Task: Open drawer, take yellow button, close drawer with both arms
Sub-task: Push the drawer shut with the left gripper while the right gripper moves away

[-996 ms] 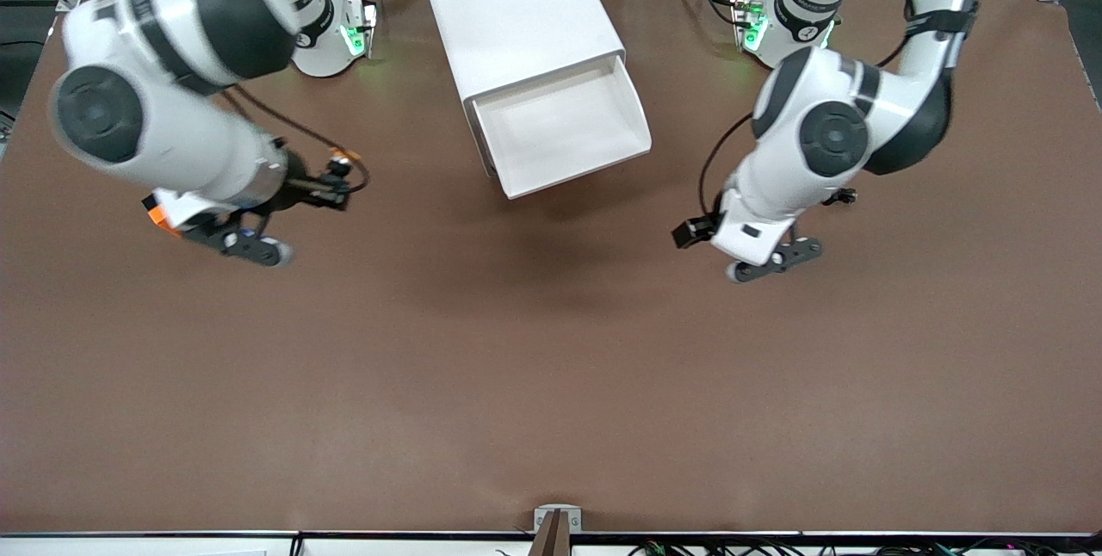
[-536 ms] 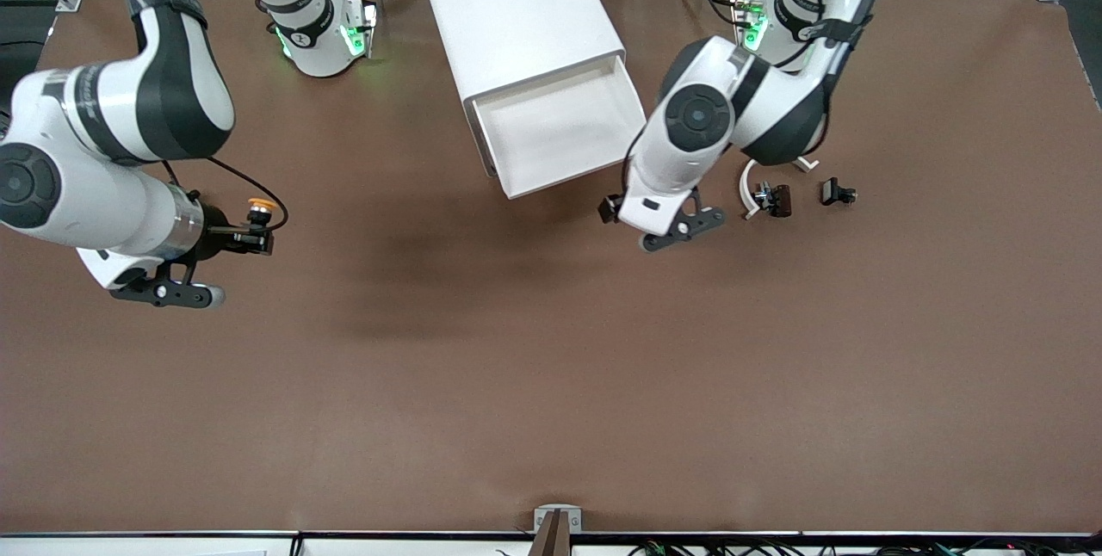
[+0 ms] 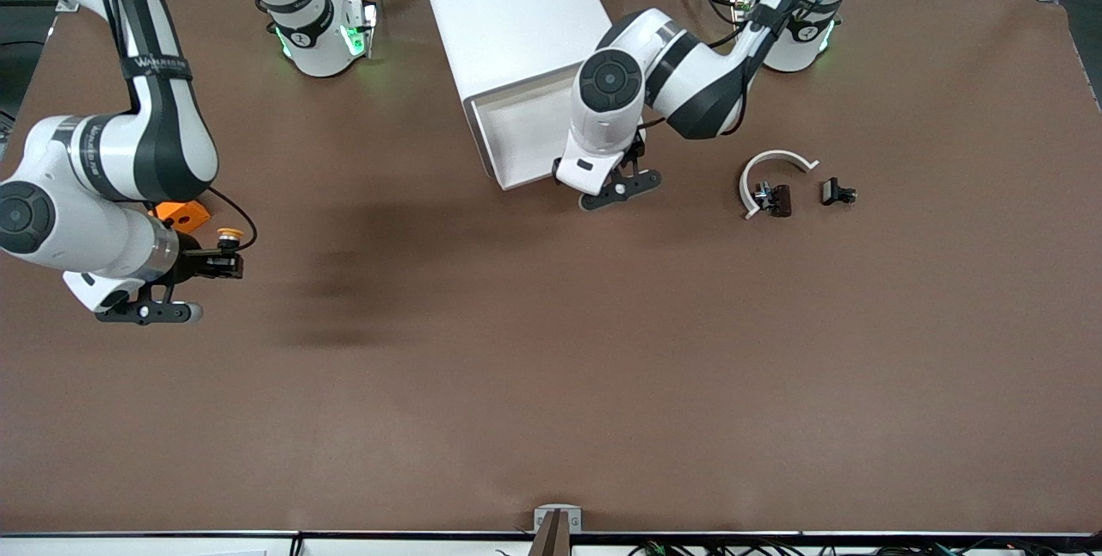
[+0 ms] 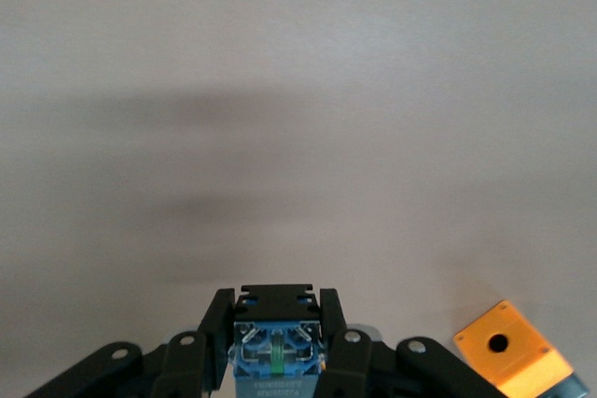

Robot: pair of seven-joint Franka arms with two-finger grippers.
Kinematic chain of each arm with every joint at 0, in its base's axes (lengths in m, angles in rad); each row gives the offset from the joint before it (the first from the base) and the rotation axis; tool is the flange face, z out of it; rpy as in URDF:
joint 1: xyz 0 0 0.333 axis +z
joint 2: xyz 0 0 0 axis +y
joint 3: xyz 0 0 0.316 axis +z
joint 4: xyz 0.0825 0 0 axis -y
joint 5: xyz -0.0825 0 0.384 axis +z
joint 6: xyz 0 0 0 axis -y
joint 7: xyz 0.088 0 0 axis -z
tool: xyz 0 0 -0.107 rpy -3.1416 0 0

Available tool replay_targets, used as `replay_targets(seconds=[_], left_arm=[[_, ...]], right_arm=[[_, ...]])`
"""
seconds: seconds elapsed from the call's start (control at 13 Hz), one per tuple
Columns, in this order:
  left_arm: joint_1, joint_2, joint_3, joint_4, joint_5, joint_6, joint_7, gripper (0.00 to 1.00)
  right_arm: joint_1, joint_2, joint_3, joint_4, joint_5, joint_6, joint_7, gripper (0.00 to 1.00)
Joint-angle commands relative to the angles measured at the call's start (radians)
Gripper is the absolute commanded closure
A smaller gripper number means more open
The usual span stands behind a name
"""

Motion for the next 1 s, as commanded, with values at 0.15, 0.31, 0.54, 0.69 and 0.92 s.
replay_targets(seconds=[0.15,0.31,0.54,0.69,0.92], left_arm=[[0.003,-0.021,-0.071,-0.022,-0.049,-0.034,-0.031,0.0],[0.002,-0.017,-0.102,-0.034,-0.057,-0.034,-0.061,0.0],[0.002,-0.017,-0.155,-0.047,-0.065,-0.034,-0.104,0.0],[0.002,-0.015,-0.189,-0.05,-0.065,-0.034,-0.136,0.0],[0.0,-0.009,-0.231,-0.054,-0.065,-0.034,-0.175,0.0]], right_arm=[[-0.069,0.076,0.017,-0.013,-0.037,0.083,-0.094,0.86],[-0.093,0.119,0.019,-0.014,-0.037,0.136,-0.119,0.86],[-0.124,0.16,0.019,-0.048,-0.035,0.222,-0.142,0.86],[-0.142,0.192,0.019,-0.057,-0.035,0.264,-0.142,0.85],[-0.161,0.237,0.019,-0.054,-0.035,0.313,-0.142,0.85]])
